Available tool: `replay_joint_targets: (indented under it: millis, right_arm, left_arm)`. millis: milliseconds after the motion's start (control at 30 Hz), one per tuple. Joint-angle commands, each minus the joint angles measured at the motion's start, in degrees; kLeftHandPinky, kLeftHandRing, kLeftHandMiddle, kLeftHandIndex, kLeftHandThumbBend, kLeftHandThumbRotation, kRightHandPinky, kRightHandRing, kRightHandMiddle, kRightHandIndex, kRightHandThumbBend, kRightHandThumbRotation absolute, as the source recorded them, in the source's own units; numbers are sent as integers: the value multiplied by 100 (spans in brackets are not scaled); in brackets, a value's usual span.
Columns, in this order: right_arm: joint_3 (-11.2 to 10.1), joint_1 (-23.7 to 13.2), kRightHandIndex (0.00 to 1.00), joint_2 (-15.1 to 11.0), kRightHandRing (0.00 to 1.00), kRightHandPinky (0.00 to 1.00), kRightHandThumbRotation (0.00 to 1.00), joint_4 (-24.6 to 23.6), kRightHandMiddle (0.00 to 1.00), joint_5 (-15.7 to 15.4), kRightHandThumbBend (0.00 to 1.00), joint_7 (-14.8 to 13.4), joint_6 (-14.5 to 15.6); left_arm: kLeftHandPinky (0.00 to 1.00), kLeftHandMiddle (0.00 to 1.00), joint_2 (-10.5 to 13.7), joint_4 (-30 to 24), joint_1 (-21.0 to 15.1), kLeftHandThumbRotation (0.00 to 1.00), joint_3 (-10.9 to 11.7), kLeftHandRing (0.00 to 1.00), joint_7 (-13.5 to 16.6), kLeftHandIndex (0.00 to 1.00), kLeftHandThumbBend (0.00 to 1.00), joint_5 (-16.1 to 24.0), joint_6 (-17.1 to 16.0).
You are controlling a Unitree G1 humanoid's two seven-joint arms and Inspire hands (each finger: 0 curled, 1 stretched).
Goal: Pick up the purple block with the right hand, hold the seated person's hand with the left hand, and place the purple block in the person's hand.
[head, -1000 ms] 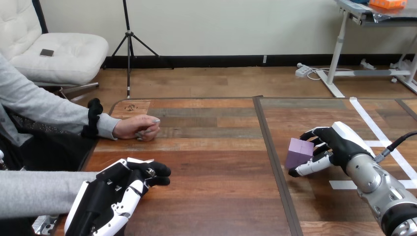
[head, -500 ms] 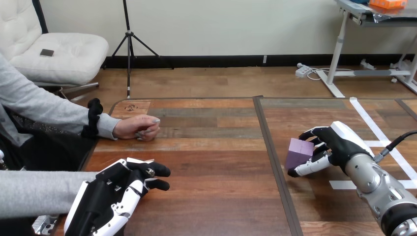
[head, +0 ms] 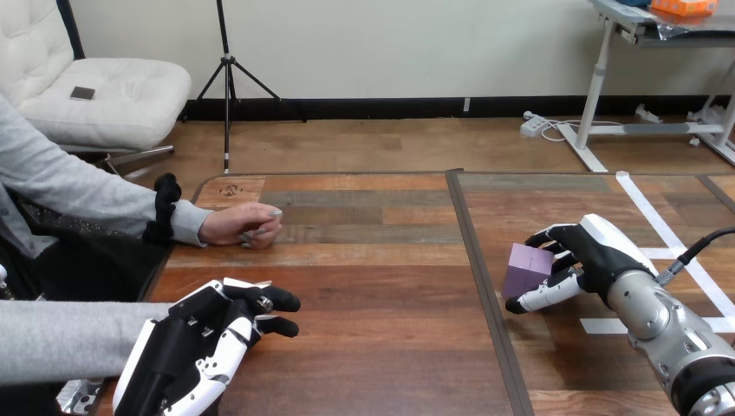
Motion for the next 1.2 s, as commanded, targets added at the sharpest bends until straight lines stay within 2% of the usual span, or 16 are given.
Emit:
replay_joint_targets:
  millis: [0,533,800,1167]
  right_arm:
    - [92,-319,76,208,73,63,10,-5,76,-25,98,27,2]
    - [181,-330,73,227,71,65,9,-3,73,-128,94,-89,-94]
    - [209,-315,68,230,63,59,4,6,67,-126,87,-166,-177]
    - [239,-261,56,268,54,50,0,40,57,-183,72,-540,-293]
  left_arm:
    - [54,58,-114,-225,-316,0,36,63,28,44,0,59,-88]
    - [52,57,-102,-252,-311,0,35,62,36,44,0,72,-56]
    - [52,57,-110,-276,-302,0,28,62,64,44,0,83,-43]
    - [49,57,-106,-211,-330,0,34,61,17,44,0,96,-112]
